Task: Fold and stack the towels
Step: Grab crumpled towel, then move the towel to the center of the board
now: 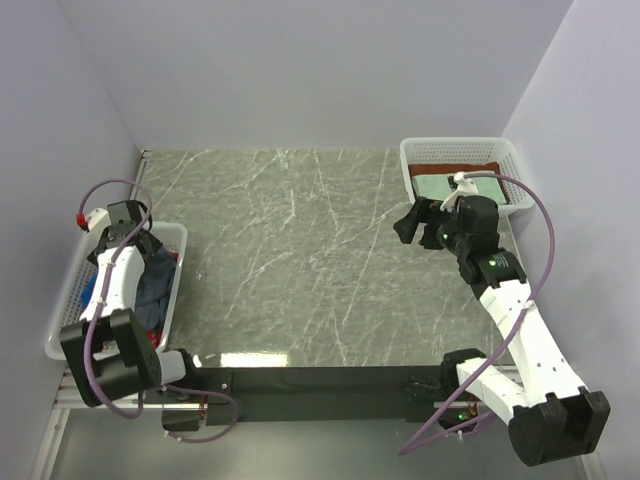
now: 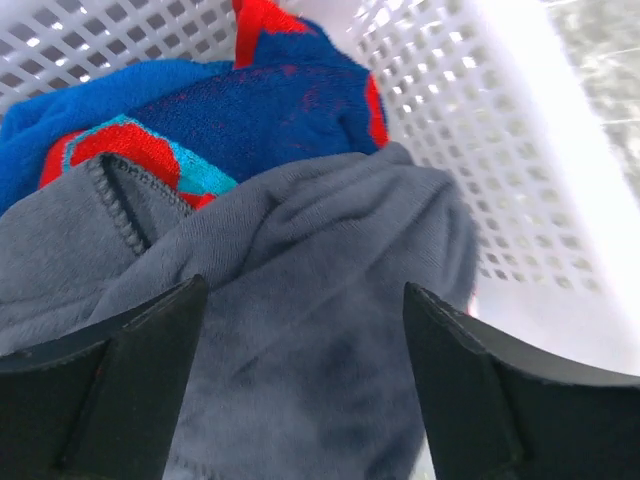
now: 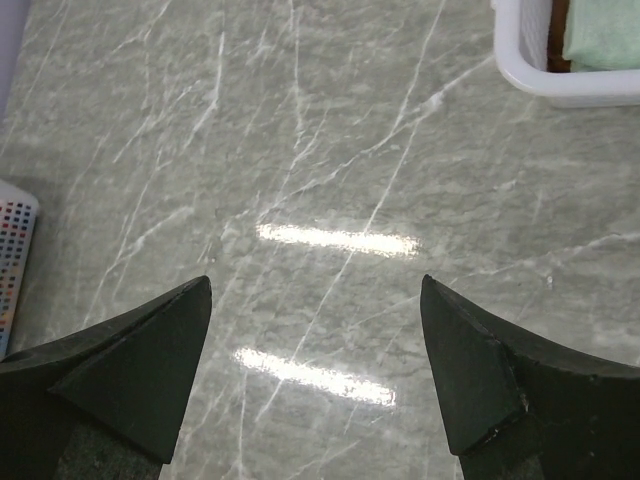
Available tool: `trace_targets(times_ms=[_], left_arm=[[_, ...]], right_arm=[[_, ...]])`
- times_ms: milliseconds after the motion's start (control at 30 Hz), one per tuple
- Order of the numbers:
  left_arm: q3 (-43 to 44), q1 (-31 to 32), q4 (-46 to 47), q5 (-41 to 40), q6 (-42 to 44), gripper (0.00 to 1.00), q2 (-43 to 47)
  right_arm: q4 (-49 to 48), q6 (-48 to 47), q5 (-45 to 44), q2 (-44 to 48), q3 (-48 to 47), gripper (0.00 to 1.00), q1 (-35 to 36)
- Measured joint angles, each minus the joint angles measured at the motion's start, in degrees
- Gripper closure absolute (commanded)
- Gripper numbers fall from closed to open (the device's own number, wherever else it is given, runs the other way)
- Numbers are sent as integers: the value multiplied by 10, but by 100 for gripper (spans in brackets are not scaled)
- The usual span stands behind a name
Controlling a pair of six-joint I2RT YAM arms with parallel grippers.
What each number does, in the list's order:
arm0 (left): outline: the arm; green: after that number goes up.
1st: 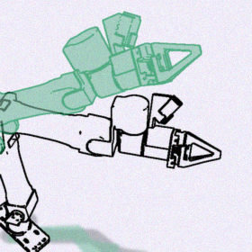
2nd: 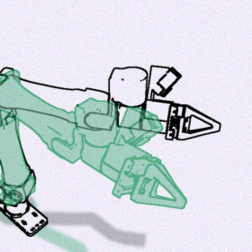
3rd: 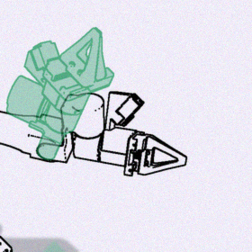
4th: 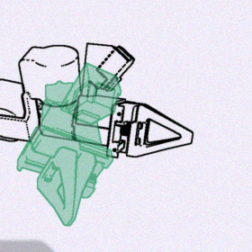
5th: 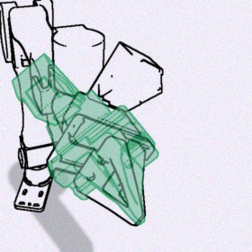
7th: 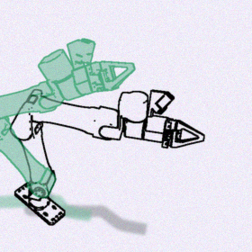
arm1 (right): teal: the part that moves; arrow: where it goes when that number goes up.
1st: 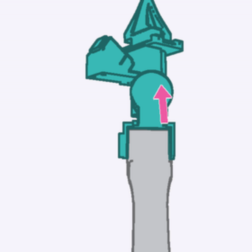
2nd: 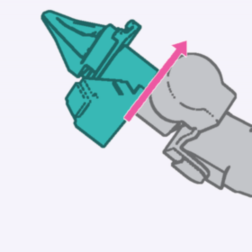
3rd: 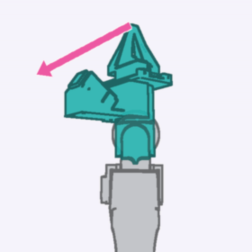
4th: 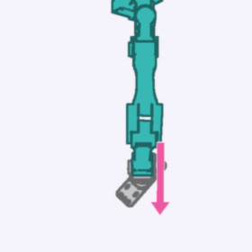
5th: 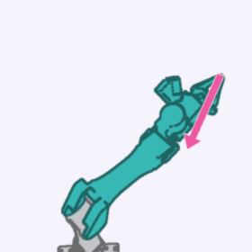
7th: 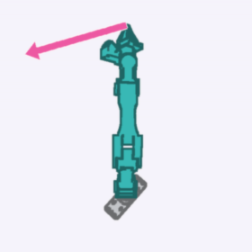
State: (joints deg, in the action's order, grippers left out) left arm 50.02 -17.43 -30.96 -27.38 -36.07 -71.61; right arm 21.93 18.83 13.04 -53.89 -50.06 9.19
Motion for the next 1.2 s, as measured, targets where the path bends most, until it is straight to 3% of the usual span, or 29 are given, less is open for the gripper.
trace_targets(times_ms=[67,133,200,267,300,400,633,767,900,1200], left_arm=[[0,-13,3,10,-2,23,-20],[0,-24,3,18,-6,35,-43],[0,-30,2,21,-8,58,-60],[0,-31,1,26,-9,68,-64],[0,-31,2,28,-7,80,-62],[0,-30,2,37,-8,99,-50],[7,4,-4,35,1,99,33],[75,30,-25,37,7,99,64],[236,62,-62,42,11,99,34],[771,211,-105,127,31,99,-167]], right_arm=[[0,0,2,1,0,9,4],[0,0,2,1,0,9,7],[0,0,2,1,0,9,7],[0,0,2,5,0,9,7],[0,0,2,8,0,9,7],[0,0,-1,23,5,9,7],[1,0,2,35,18,10,7],[0,1,11,27,27,10,7],[0,2,20,12,27,11,9],[-2,13,21,10,27,11,19]])
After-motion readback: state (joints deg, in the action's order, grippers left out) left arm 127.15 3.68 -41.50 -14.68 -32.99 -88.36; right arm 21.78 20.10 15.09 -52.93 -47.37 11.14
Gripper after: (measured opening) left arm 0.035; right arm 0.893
